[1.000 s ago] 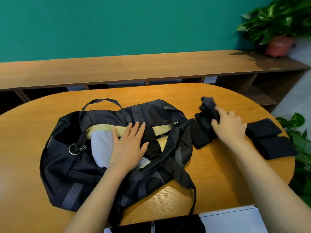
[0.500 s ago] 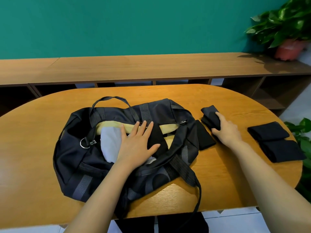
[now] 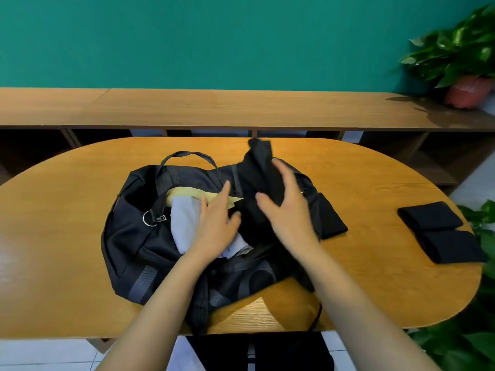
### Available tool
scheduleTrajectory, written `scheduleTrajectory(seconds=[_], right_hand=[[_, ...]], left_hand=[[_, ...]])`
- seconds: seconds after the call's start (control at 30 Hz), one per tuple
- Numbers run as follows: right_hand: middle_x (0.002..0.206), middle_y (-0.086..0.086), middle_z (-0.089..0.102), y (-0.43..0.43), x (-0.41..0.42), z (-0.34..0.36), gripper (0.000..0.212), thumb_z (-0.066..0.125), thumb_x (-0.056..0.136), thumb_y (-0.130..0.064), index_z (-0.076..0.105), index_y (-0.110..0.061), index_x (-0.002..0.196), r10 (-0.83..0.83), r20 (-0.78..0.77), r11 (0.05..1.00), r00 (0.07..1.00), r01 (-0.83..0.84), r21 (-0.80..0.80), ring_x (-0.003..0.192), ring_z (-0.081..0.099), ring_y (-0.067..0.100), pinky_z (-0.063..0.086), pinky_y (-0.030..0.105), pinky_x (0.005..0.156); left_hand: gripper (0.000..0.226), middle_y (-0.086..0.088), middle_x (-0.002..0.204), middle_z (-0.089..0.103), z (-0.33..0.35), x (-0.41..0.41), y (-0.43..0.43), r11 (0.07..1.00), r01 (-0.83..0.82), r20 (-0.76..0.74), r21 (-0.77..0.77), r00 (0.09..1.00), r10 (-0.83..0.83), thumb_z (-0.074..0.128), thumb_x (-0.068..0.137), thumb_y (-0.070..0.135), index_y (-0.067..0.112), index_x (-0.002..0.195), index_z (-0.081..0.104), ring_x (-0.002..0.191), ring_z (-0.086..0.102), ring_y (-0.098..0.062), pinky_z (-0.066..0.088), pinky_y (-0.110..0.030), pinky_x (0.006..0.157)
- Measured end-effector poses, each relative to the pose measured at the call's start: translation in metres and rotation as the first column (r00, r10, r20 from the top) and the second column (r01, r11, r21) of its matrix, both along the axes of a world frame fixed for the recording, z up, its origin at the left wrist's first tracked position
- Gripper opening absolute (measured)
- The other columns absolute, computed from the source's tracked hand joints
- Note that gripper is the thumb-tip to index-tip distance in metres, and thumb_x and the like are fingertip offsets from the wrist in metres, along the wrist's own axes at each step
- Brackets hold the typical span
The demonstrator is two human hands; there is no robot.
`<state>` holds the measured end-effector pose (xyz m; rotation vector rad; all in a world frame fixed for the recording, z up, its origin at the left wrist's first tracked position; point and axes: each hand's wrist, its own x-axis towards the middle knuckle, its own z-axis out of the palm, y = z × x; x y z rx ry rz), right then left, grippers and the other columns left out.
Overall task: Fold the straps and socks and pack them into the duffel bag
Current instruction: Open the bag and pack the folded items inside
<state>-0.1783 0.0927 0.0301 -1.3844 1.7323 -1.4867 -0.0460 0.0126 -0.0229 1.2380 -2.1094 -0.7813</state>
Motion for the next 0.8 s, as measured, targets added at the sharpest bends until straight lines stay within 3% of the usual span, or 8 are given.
scheduleTrajectory(seconds=[0.07,0.1,0.17,0.23,0.4,0.63,0.7,0.8], right_hand=[[0.12,-0.012,0.053,-0.006,0.018,-0.022,0.069,0.06,0.095,-0.021,0.022,-0.027,0.153,-0.01,-0.196,0.983,0.981,0.046,0.179,0.115,0.054,0.011,0.044,0.015,0.088],[0.128,-0.001,0.051,-0.006,0.024,-0.033,0.073,0.057,0.097,-0.029,0.013,-0.025,0.155,0.017,-0.333,0.955,0.943,0.084,0.285,0.119,0.051,0.021,0.043,0.025,0.093],[0.139,0.011,0.042,0.0,0.026,-0.045,0.077,0.044,0.099,-0.047,-0.004,-0.023,0.156,0.121,-0.493,0.893,0.861,0.123,0.434,0.127,0.04,0.029,0.038,0.036,0.102],[0.15,0.009,0.035,0.006,0.017,-0.04,0.073,0.031,0.099,-0.054,0.001,-0.019,0.157,0.18,-0.457,0.894,0.871,0.049,0.446,0.136,0.03,0.031,0.03,0.039,0.11],[0.142,0.002,0.048,-0.009,-0.043,-0.014,0.036,0.05,0.1,-0.021,0.054,-0.016,0.135,-0.043,-0.701,0.991,0.712,0.121,0.063,0.136,0.032,0.018,0.028,0.033,0.112],[0.143,-0.005,0.044,-0.077,-0.072,-0.019,0.026,0.065,0.088,-0.035,0.065,-0.028,0.113,0.362,-0.914,0.93,0.186,0.003,0.369,0.136,0.029,0.021,0.014,0.04,0.116],[0.133,-0.006,0.051,-0.09,-0.074,-0.016,0.013,0.064,0.09,-0.035,0.068,-0.028,0.101,0.348,-0.916,0.934,0.198,0.007,0.357,0.13,0.036,0.019,0.022,0.041,0.113],[0.097,-0.003,0.062,-0.103,-0.078,0.005,0.013,0.063,0.09,-0.03,0.058,-0.023,0.08,0.019,-0.82,0.974,0.572,0.175,0.144,0.101,0.054,0.021,0.042,0.037,0.082]], left_hand=[[0.056,-0.004,0.148,0.04,0.009,0.004,-0.001,0.984,-0.098,-0.327,0.147,0.934,0.142,0.038,0.098,0.001,0.012,0.151,0.025,0.135,0.039,-0.018,0.019,-0.031,0.119],[0.051,-0.004,0.15,0.037,0.013,0.006,0.0,0.984,-0.16,-0.362,0.079,0.915,0.178,0.036,0.099,0.002,0.012,0.149,0.03,0.139,0.033,-0.017,0.021,-0.026,0.116],[0.043,-0.005,0.15,0.037,0.021,0.008,0.002,0.951,-0.186,-0.268,-0.248,0.956,0.117,0.037,0.101,0.011,0.011,0.144,0.04,0.14,0.029,-0.016,0.02,-0.027,0.114],[0.04,-0.007,0.148,0.04,0.025,0.001,0.004,0.901,0.018,-0.112,-0.434,0.991,-0.074,0.037,0.101,0.021,0.01,0.138,0.05,0.14,0.029,-0.018,0.019,-0.038,0.118],[0.042,-0.002,0.158,0.028,0.018,-0.026,-0.002,0.877,0.309,0.324,-0.369,0.927,-0.19,0.036,0.105,0.031,0.019,0.143,0.046,0.148,0.014,-0.02,0.0,-0.039,0.12],[0.047,-0.001,0.153,0.037,-0.002,-0.01,-0.005,0.885,0.329,0.356,-0.329,0.911,-0.206,0.027,0.102,0.04,0.023,0.138,0.052,0.146,0.02,-0.022,0.005,-0.037,0.119],[0.055,0.0,0.151,0.041,-0.003,-0.007,-0.002,0.87,0.343,0.374,-0.353,0.904,-0.205,0.02,0.099,0.043,0.023,0.136,0.055,0.144,0.025,-0.022,0.01,-0.039,0.118],[0.052,0.0,0.144,0.05,-0.009,-0.007,0.001,0.854,0.37,0.4,-0.366,0.891,-0.215,0.023,0.099,0.04,0.023,0.13,0.061,0.14,0.035,-0.025,0.021,-0.046,0.116]])
